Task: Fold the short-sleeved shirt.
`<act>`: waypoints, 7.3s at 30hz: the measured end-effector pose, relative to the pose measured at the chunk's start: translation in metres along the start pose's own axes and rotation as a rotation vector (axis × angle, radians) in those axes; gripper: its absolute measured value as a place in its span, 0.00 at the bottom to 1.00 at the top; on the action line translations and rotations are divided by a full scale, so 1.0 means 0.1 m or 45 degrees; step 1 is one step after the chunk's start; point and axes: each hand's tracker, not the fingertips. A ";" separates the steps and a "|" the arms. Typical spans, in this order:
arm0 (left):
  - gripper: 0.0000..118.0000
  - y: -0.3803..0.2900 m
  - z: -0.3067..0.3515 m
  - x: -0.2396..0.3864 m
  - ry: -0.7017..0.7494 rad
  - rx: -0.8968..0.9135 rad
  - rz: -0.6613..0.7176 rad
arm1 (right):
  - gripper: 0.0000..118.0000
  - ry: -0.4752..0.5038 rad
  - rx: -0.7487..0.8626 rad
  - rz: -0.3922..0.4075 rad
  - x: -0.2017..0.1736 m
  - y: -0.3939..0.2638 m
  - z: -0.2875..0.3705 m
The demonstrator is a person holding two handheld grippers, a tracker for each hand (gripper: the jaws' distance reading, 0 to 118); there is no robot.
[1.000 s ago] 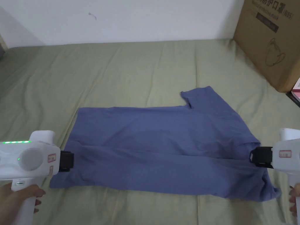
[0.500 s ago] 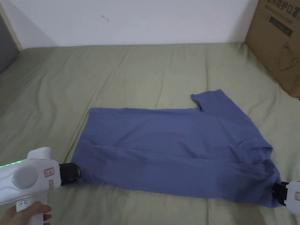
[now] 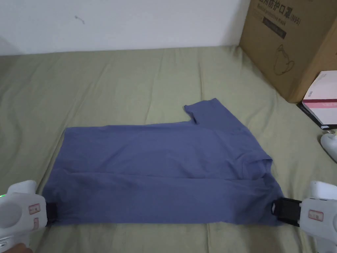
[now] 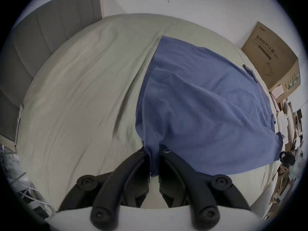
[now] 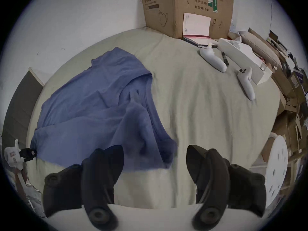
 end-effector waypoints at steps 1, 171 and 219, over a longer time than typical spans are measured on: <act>0.07 -0.01 0.02 -0.01 -0.003 0.001 -0.004 | 0.69 0.027 -0.010 -0.013 -0.01 0.03 -0.07; 0.07 -1.01 0.21 -1.18 -0.947 -0.201 0.810 | 0.02 0.446 -0.161 0.557 -2.10 -0.86 0.25; 0.01 -0.77 0.44 1.73 -0.611 -0.142 -0.121 | 0.02 0.424 -0.047 0.079 -0.30 -0.74 0.54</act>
